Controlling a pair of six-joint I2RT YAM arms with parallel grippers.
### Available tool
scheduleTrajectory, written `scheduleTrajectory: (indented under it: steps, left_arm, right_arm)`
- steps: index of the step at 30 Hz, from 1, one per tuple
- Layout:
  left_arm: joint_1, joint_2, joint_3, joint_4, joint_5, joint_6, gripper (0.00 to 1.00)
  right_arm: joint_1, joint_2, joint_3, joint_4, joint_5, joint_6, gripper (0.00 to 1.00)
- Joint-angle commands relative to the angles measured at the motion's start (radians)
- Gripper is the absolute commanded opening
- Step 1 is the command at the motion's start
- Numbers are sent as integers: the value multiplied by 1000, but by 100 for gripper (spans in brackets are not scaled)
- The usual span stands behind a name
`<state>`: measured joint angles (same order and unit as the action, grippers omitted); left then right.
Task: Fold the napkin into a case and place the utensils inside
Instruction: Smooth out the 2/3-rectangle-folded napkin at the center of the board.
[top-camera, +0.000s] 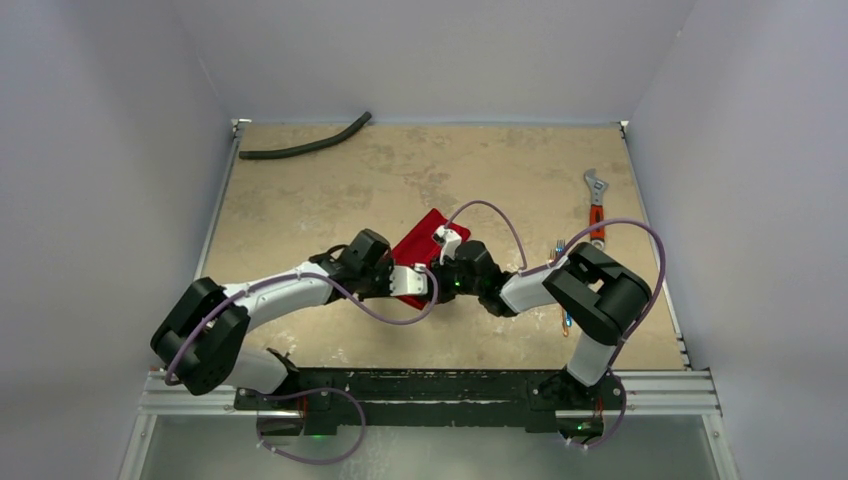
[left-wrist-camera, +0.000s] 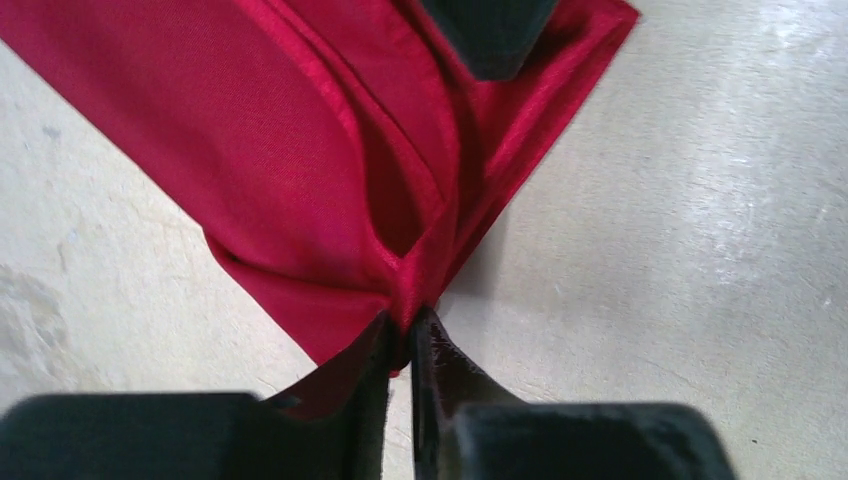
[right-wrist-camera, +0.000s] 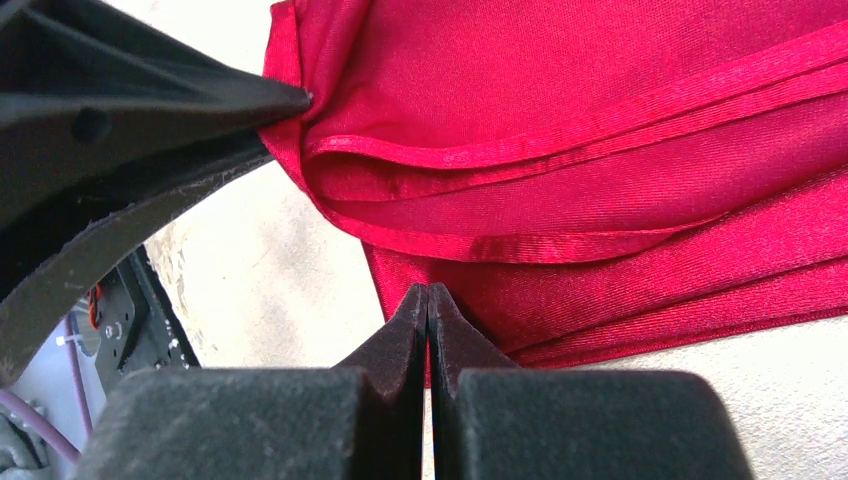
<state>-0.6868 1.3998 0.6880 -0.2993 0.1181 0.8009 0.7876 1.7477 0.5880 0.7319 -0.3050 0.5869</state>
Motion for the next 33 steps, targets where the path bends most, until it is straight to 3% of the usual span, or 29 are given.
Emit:
scheduleTrajectory:
  steps: [1, 2, 14, 21, 26, 33]
  left_arm:
    - [-38, -33, -5, 9, 38, 33, 3]
    - [-45, -35, -5, 8, 36, 36, 0]
    - [-127, -50, -50, -8, 47, 124, 0]
    - [-137, 9, -117, -20, -10, 247, 0]
    - [-138, 5, -134, -14, -20, 275, 0]
    - [-138, 3, -131, -11, -20, 275, 0]
  right_arm:
    - [10, 23, -15, -9, 7, -8, 0]
    - [11, 25, -16, -9, 9, -7, 0]
    - [12, 24, -24, -1, 11, -12, 0]
    - [4, -92, 34, -155, -84, -47, 0]
    - [-67, -157, 95, -259, -207, -113, 0]
    - [-80, 9, 277, -147, -288, -64, 0]
